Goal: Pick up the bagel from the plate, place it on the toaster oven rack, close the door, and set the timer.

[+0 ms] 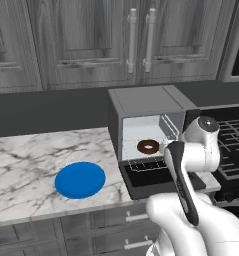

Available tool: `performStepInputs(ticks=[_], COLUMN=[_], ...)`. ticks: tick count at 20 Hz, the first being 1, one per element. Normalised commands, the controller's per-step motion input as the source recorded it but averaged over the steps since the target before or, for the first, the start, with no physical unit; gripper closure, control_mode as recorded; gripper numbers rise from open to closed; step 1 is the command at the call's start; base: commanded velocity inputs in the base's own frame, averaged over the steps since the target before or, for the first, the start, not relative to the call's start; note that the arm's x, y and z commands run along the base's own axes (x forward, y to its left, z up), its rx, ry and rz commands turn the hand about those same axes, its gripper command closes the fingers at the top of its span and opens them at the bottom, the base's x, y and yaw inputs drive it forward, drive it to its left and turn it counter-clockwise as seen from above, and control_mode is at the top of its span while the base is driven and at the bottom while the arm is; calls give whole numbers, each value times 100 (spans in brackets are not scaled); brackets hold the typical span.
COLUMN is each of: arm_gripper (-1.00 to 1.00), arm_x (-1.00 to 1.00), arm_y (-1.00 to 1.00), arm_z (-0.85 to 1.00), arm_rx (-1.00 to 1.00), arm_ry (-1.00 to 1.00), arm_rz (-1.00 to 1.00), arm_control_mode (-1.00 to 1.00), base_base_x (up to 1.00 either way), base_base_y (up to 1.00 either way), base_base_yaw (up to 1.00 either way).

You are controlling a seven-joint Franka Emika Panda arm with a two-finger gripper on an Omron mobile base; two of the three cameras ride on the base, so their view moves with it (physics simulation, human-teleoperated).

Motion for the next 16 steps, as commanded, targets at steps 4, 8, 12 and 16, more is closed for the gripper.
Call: performStepInputs(ticks=[4,8,12,16], arm_gripper=[-100,-100,-100,-100], arm_x=[-34,-25,-15,-28], arm_y=[12,22,28,22], arm_z=[0,-2,-14,-44], arm_rx=[-3,-6,-8,-6], arm_ry=[7,10,16,5], arm_rz=[12,14,13,10], arm_control_mode=[-100,-100,-100,-100], base_base_x=[0,0,0,0], base_base_y=[0,0,0,0], base_base_yaw=[0,0,0,0])
